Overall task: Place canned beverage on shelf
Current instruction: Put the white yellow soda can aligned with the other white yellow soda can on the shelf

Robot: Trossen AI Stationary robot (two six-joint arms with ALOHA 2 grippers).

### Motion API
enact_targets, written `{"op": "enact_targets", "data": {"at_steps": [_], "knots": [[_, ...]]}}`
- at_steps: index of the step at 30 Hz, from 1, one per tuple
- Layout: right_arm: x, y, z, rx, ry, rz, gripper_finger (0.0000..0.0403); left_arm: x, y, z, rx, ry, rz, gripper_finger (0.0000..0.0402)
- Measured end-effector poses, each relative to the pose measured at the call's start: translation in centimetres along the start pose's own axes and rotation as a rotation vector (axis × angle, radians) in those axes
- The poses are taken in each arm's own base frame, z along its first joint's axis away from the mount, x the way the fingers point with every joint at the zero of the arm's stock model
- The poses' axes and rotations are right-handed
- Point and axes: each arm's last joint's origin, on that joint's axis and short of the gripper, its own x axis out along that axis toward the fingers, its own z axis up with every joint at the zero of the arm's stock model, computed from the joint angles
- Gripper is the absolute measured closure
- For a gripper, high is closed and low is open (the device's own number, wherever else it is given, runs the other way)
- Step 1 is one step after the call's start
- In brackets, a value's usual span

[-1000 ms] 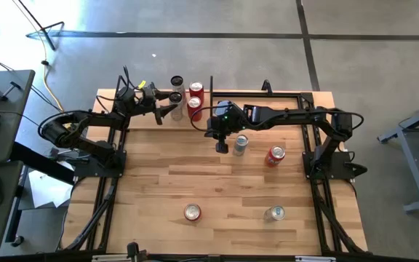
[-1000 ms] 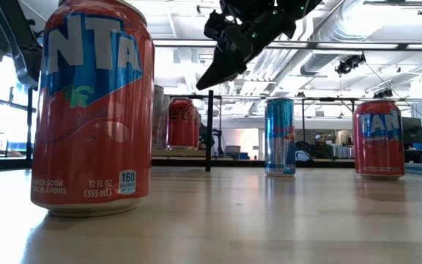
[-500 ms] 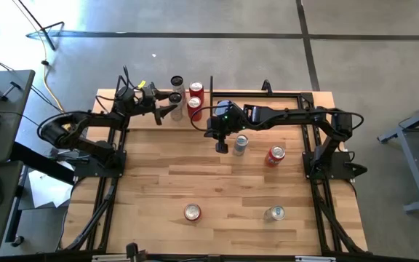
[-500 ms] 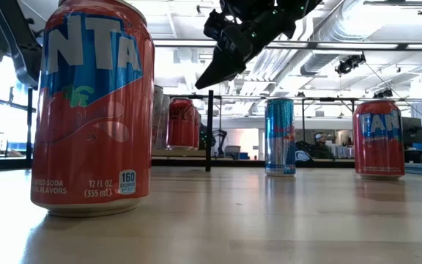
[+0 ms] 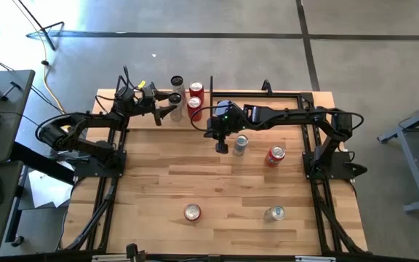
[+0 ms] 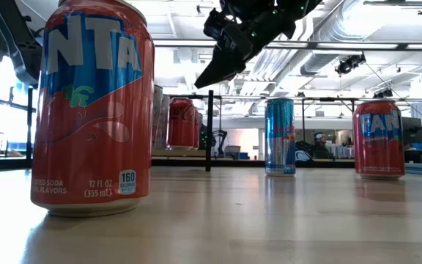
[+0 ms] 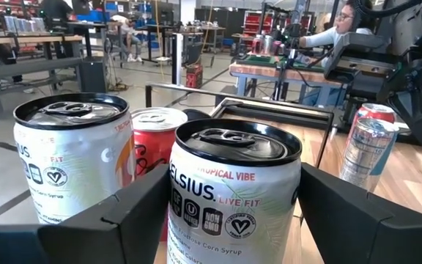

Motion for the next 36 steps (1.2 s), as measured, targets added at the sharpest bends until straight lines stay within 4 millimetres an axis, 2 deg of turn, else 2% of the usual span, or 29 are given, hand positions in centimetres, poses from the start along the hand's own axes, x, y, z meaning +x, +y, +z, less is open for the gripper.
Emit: {"op": "enact_targets", "data": {"at_steps": [10,19,27,32,36], "knots": [[0.0,0.0,0.0,0.000,0.000,0.000,0.0403,0.0,0.2,0.0,0.017,0.005,0.007,0.0102],[0.0,0.0,0.0,0.000,0.000,0.000,0.0403,-0.8,1.1,1.3,0.021,-0.036,0.026,0.0101],[0.0,0.0,0.0,-0.001,0.000,0.000,0.0403,-2.2,0.5,2.9,0.024,-0.055,-0.022,0.0101],[0.0,0.0,0.0,-0.001,0.001,0.000,0.0403,-3.1,-0.5,3.5,0.047,-0.011,-0.002,0.0120],[0.0,0.0,0.0,-0.002,0.001,0.000,0.0403,-4.0,-1.2,3.3,0.078,0.093,0.147,0.0155]]}}
